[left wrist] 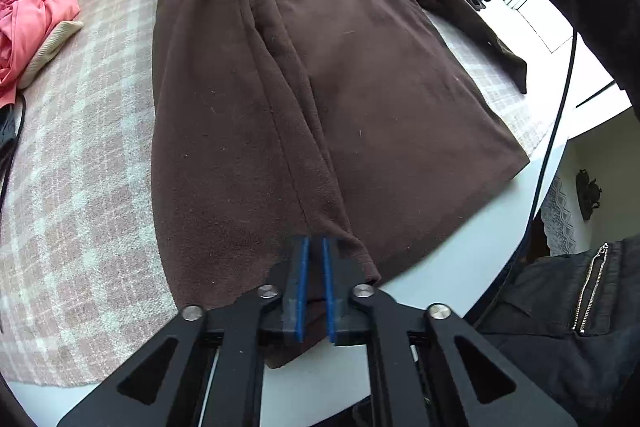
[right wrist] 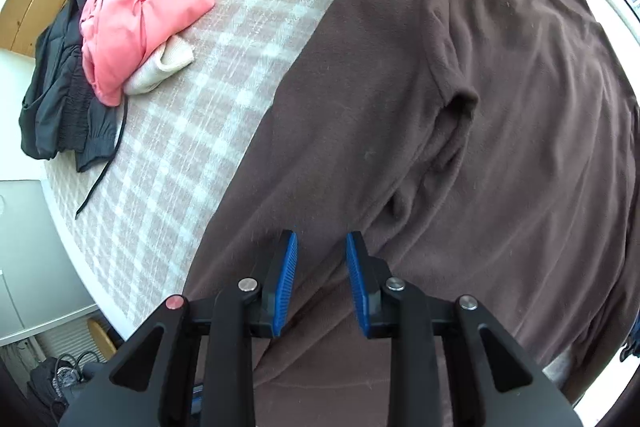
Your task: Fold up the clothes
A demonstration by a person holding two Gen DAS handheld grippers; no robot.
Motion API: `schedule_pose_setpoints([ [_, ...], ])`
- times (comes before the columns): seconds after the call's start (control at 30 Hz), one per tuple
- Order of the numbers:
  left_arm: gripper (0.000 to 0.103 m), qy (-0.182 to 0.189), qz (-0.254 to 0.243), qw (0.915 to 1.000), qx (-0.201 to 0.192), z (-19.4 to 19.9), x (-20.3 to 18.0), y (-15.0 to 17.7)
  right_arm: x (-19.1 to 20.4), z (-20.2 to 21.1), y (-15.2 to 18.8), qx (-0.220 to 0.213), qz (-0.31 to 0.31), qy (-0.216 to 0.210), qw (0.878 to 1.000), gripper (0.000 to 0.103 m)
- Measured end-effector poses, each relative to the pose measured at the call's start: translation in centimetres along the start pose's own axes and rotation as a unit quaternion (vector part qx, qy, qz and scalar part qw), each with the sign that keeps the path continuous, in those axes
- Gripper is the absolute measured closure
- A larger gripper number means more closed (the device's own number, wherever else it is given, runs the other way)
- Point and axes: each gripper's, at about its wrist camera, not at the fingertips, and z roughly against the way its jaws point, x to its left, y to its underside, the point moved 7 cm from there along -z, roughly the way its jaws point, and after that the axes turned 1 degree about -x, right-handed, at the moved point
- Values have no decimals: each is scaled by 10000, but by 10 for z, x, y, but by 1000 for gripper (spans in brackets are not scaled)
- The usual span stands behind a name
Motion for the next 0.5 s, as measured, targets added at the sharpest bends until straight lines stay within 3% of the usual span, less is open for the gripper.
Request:
schedule_pose_setpoints([
  [0.17, 103, 56, -441, 9989, -127, 6, -21, -2, 14, -19, 5, 215, -62, -154, 9996, 75],
  [0.27, 103, -10, -544, 9984, -148, 6, -26, -7, 22, -24, 6, 103, 44, -110, 9999, 77],
  [0.3, 103, -89, -443, 9989, -109, 7, -22, -10, 24, -23, 7, 83, 87, -87, 9999, 88],
  [0.4, 102, -259, -8, 9997, 52, 11, -6, -10, 32, -21, 11, 37, 223, 11, 9997, 93],
  [0.47, 95, -200, 125, 9997, 92, 11, -5, -11, 38, -20, 13, -10, 288, 95, 9995, 93],
  [0.5, 85, -180, 143, 9996, 138, 9, -6, -13, 42, -20, 14, -30, 320, 131, 9994, 93],
])
